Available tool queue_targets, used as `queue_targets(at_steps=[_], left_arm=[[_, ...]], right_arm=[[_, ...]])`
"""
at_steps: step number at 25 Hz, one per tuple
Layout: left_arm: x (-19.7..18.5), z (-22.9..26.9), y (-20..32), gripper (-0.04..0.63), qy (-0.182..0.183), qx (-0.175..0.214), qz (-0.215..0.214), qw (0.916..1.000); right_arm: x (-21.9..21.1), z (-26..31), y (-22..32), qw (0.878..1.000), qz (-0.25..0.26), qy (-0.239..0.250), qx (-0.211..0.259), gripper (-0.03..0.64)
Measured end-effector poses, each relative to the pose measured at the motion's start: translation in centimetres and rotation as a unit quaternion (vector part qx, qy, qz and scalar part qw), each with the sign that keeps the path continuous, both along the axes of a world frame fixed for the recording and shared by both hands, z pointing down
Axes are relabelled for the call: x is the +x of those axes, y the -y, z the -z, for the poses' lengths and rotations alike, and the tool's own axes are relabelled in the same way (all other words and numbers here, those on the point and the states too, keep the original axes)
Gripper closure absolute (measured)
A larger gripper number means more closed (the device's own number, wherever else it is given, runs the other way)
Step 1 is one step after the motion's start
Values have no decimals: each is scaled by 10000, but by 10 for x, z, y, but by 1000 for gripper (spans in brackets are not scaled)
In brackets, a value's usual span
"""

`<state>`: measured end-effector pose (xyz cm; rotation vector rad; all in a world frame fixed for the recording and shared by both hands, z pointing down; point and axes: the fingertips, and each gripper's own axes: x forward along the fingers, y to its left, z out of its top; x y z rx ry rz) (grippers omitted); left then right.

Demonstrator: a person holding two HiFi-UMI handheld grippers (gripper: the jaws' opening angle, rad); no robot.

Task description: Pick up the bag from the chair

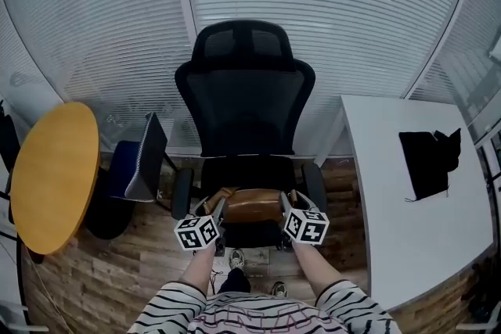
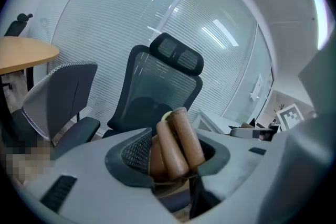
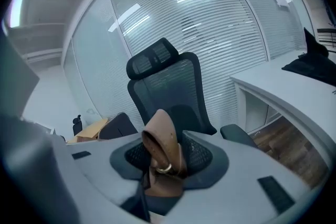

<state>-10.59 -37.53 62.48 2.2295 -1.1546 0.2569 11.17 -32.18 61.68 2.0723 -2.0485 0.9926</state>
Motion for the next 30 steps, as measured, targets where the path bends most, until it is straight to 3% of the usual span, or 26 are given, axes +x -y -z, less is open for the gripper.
queue_targets(at_steps=[30], left_arm=[[-16,142,-119,402,-215,1237,829,9886]], right_arm=[[-7,140,-90,9876,797,-158,1347,471]])
